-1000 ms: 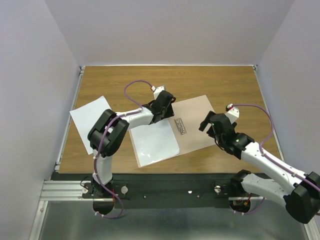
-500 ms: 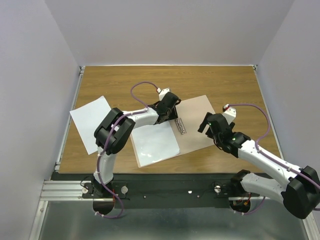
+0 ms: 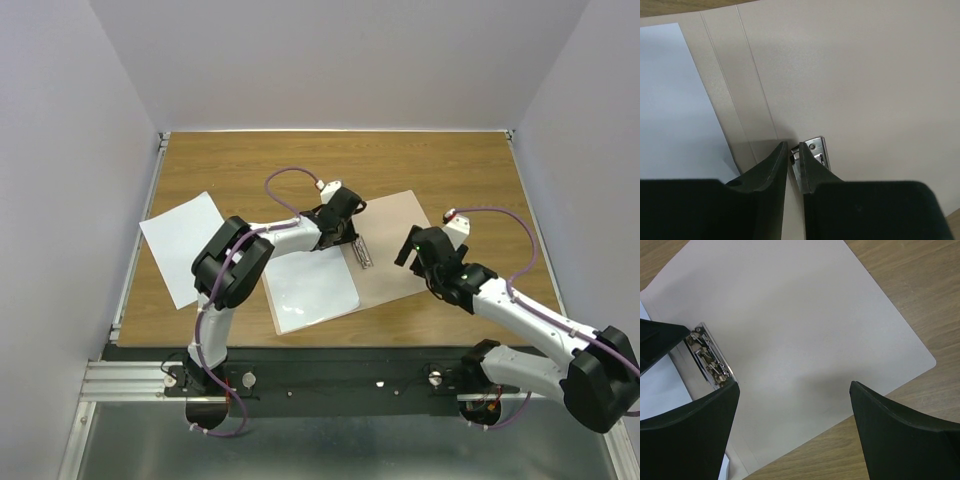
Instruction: Put the files into the folder
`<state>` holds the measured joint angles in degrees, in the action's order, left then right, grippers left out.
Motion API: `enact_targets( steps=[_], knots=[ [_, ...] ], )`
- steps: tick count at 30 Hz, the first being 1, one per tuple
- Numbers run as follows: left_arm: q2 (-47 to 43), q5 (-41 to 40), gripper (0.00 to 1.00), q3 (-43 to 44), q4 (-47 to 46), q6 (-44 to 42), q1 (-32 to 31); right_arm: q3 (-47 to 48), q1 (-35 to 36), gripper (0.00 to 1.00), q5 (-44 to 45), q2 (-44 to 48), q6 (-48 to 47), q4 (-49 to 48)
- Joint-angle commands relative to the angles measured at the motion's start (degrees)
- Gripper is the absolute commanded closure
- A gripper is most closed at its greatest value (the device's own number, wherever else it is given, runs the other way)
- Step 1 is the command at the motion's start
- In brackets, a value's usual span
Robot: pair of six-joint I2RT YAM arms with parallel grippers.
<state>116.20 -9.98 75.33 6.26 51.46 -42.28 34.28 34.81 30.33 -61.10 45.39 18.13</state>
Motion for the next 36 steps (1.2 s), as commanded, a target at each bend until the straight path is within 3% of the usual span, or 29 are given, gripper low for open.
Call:
enact_targets(
  steps=[1, 5, 8, 12, 15, 19, 24, 36],
  knots=[
    [2.01, -1.09, 0.80, 1.49, 3.31, 1.88, -0.87, -0.80, 0.17, 0.00, 1.40, -0.69, 0.14, -0.82],
    [2.36, -1.36, 1.00, 0.96, 3.23, 2.77, -1.05, -0.88, 0.17, 0.00, 1.05, -1.30, 0.32, -0.99],
    [2.97, -1.71, 1.00, 1.05, 3.23, 2.77, -1.13, -0.71, 0.17, 0.00, -0.79, -1.65, 0.14, -1.34],
    [3.24, -1.45, 1.00, 0.79, 2.44, 1.72, -1.14, -0.80, 0.17, 0.07, -9.46, -2.18, -1.44, -4.41],
    [2.89, -0.31, 1.00, -0.44, 0.60, 1.01, -1.14, -1.15, 0.17, 0.17, -16.24, -3.67, -2.58, -8.72],
    [2.54, 0.66, 1.00, -1.76, -1.86, -0.48, -1.13, -0.54, 0.09, 0.38, -19.07, -7.18, -1.27, -11.80],
    [3.07, 2.86, 1.00, -1.77, -3.36, -2.68, -1.05, 0.61, 0.09, 0.42, -26.35, -13.86, -0.30, -16.98],
    [3.42, 4.62, 1.00, -3.35, -4.94, -3.74, -0.87, 1.49, -1.50, 0.62, -27.86, -23.89, 3.66, -25.16]
  ],
)
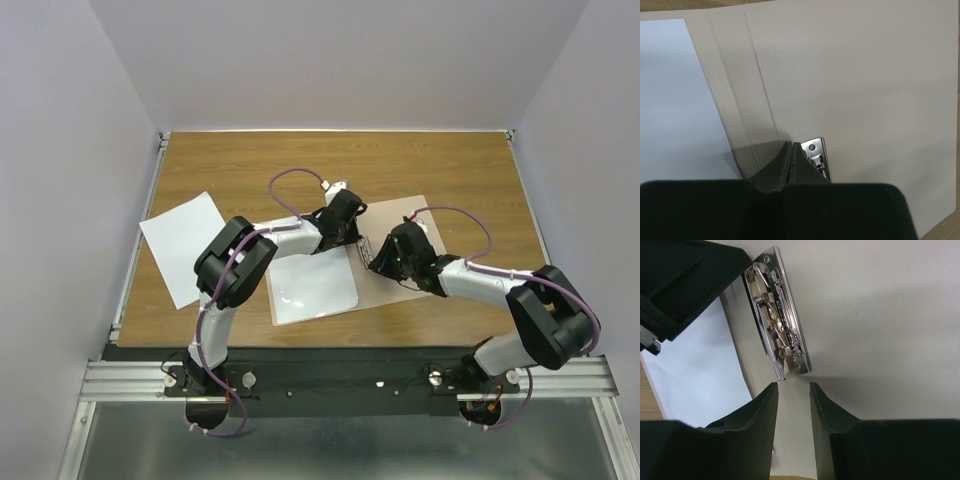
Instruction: Put the files into the folder
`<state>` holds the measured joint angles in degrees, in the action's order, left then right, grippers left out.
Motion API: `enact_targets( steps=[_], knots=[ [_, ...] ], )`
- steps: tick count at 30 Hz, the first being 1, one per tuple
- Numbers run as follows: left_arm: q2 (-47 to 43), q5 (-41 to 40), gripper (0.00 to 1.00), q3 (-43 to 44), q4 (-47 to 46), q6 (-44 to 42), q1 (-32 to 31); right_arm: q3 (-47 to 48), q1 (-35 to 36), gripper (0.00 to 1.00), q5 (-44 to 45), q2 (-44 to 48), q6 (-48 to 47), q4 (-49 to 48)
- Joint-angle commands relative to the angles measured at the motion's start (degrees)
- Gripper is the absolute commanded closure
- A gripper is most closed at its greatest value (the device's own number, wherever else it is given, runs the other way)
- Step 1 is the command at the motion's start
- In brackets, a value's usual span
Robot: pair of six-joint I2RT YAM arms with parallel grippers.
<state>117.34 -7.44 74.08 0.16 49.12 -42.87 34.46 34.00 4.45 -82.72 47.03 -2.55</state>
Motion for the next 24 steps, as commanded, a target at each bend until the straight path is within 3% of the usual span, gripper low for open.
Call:
enact_targets(
  steps=[1, 8, 12, 24],
  knots=[
    [2.28, 2.08, 1.00, -2.19, 1.15, -1.31, -0.19, 1.40, -0.86, 0.62, -1.99, -2.45, 2.19, -4.75],
    [2.45, 2.08, 1.00, -2.37, 1.07, -1.31, -0.19, 1.93, -1.30, 0.65, -2.52, -4.29, 2.98, -5.80],
    [2.63, 2.17, 1.00, -2.54, 1.07, -1.31, -0.19, 2.45, -1.48, 0.75, -3.21, -5.52, 3.07, -6.07],
    [2.81, 2.08, 1.00, -3.42, 0.98, -0.78, 0.07, 1.58, -1.57, 0.83, -6.56, -8.33, 3.95, -7.39]
  ],
)
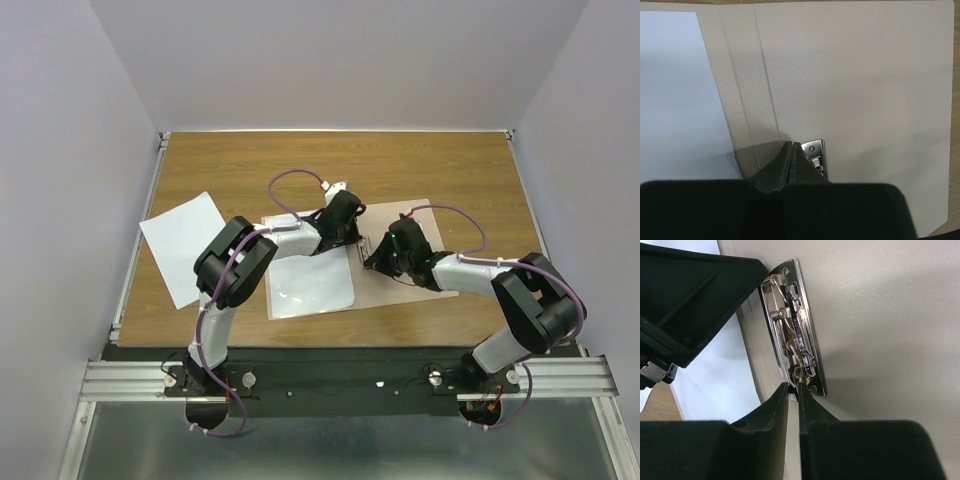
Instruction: Put the files into the folder
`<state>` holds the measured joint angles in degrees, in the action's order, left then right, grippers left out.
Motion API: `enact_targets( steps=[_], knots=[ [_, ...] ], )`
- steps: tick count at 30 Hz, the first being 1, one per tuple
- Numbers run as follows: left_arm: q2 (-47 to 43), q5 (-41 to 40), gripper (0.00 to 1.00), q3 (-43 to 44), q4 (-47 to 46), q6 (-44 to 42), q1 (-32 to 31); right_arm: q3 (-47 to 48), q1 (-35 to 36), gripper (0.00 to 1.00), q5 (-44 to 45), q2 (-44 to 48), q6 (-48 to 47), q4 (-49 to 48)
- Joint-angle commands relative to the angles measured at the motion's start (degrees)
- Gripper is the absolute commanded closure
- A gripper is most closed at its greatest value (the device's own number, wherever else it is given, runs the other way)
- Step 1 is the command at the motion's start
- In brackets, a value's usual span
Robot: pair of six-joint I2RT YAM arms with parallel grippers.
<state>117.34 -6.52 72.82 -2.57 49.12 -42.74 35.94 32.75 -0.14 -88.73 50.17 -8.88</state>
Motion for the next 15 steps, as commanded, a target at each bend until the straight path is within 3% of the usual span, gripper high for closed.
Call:
enact_targets(
  steps=[1, 4, 5, 6, 15],
  knots=[
    [2.81, 1.25, 1.00, -2.15, 3.71, -0.78, 0.11, -0.08, -0.32, 0.84, -2.58, -2.59, 0.72, -1.39],
    [2.90, 1.34, 1.00, -2.42, 3.71, -0.78, 0.11, -1.22, -0.32, 0.90, -1.27, -2.85, 1.42, -2.01],
    [2.98, 1.34, 1.00, -2.42, 3.71, -0.78, 0.11, -1.49, -0.32, 0.98, -0.74, -2.85, 1.68, -1.93],
    [3.07, 1.34, 1.00, -2.50, 3.71, -0.78, 0.20, -2.27, -0.32, 0.99, -0.21, -2.77, 1.94, -2.01],
    [3.69, 1.43, 1.00, -2.59, 3.80, -2.45, 0.55, -6.24, -0.32, 0.99, 6.64, -4.34, 3.18, 0.00]
  ],
)
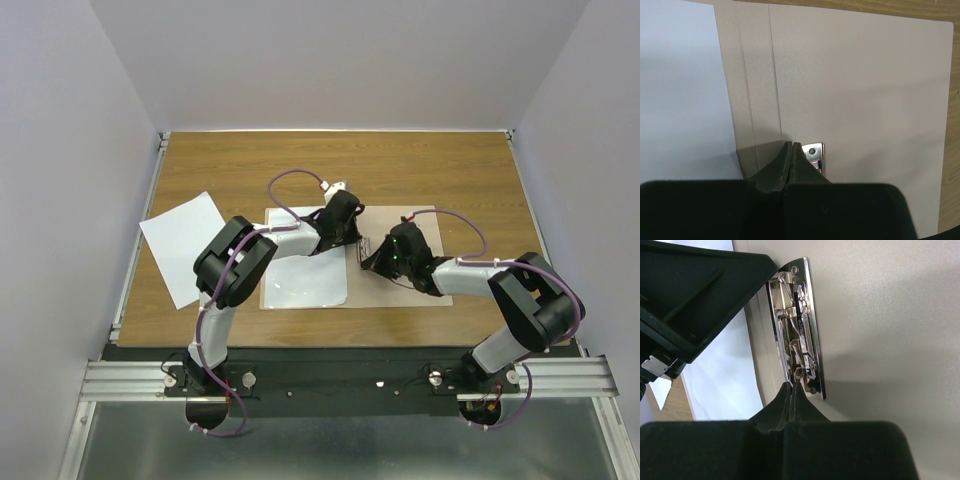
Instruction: Put the files into the folder
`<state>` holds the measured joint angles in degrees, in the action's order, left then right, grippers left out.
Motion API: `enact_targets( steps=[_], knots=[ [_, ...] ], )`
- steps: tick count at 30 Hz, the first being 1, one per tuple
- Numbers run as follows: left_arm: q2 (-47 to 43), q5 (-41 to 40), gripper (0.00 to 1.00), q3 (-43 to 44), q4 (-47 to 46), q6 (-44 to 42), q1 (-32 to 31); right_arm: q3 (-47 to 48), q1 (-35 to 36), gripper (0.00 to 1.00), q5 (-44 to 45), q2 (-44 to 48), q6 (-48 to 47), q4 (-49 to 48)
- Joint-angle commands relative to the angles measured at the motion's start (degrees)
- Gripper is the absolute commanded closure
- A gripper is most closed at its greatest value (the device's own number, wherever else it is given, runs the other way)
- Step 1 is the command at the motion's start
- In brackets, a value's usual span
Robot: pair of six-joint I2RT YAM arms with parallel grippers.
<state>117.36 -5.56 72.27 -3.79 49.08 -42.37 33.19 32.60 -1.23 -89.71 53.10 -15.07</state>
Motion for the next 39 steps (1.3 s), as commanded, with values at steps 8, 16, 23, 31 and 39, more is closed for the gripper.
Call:
enact_targets(
  steps=[8, 16, 23, 31, 39],
  knots=[
    [4.37, 0.02, 1.00, -1.69, 5.55, -5.05, 0.36, 0.12, 0.44, 0.99, 18.53, -6.35, -0.81, 18.22],
    [5.60, 0.99, 1.00, -0.90, 5.20, -6.10, 0.36, 8.09, 6.40, 0.99, 35.20, -7.84, -1.60, 32.96],
    [5.69, 3.09, 1.00, -1.60, 4.06, -7.07, 0.36, 14.53, 11.52, 0.99, 45.43, -13.64, 2.18, 41.61],
    [6.21, 3.19, 1.00, -1.78, 4.14, -7.42, 0.45, 20.16, 15.56, 0.99, 55.45, -18.57, 5.78, 51.00],
    [5.60, 3.19, 1.00, -2.05, 4.14, -7.77, 0.80, 24.11, 17.15, 0.99, 57.93, -16.03, 6.75, 53.22]
  ],
)
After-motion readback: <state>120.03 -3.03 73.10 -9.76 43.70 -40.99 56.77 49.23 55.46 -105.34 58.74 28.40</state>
